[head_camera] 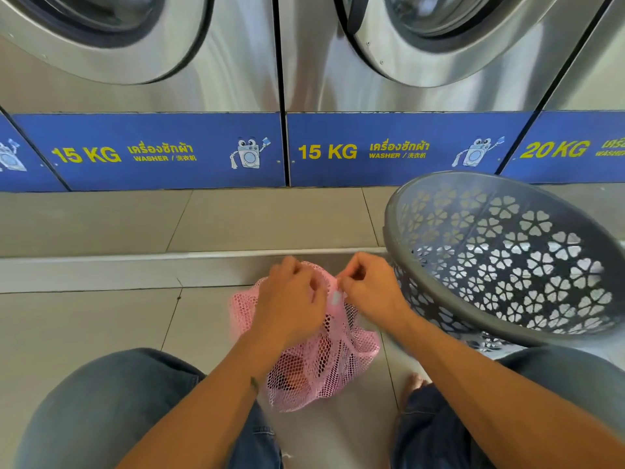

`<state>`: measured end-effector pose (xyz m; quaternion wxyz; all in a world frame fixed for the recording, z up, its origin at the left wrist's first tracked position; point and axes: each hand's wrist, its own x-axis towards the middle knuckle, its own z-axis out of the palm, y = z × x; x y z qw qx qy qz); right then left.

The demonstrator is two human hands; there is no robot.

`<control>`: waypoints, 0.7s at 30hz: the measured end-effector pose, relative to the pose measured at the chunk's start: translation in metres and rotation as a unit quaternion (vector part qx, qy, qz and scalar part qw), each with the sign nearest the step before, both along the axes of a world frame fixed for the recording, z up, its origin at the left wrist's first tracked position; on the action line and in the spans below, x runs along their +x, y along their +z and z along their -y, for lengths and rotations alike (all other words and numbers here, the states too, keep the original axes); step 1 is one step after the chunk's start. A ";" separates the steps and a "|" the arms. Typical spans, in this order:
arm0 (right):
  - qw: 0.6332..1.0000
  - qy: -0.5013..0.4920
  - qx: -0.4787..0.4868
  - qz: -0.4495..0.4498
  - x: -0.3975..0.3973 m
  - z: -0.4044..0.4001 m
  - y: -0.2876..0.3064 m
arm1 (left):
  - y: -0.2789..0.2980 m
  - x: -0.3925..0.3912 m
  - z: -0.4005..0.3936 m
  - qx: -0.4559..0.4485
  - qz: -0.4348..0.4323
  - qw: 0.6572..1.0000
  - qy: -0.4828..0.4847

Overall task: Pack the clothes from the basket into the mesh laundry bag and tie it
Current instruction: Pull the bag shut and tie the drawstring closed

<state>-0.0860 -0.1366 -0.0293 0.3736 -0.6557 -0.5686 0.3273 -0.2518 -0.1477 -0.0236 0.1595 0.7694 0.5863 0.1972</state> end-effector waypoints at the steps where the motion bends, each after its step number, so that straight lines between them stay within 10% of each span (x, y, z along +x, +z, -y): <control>1: 1.000 -0.013 -0.006 -0.023 0.000 0.000 0.000 | 0.000 0.002 0.004 -0.010 -0.026 0.999 -0.019; 4: 0.997 -0.025 -0.023 -0.064 -0.001 0.000 0.001 | -0.003 0.009 0.014 -0.094 -0.033 0.994 -0.050; 9: 0.993 0.045 -0.056 -0.090 -0.002 0.006 0.007 | -0.003 0.007 0.015 -0.205 0.218 0.954 0.004; 21: 0.998 0.028 0.048 0.039 -0.014 0.009 0.010 | 0.006 -0.006 0.003 -0.197 0.265 0.943 0.028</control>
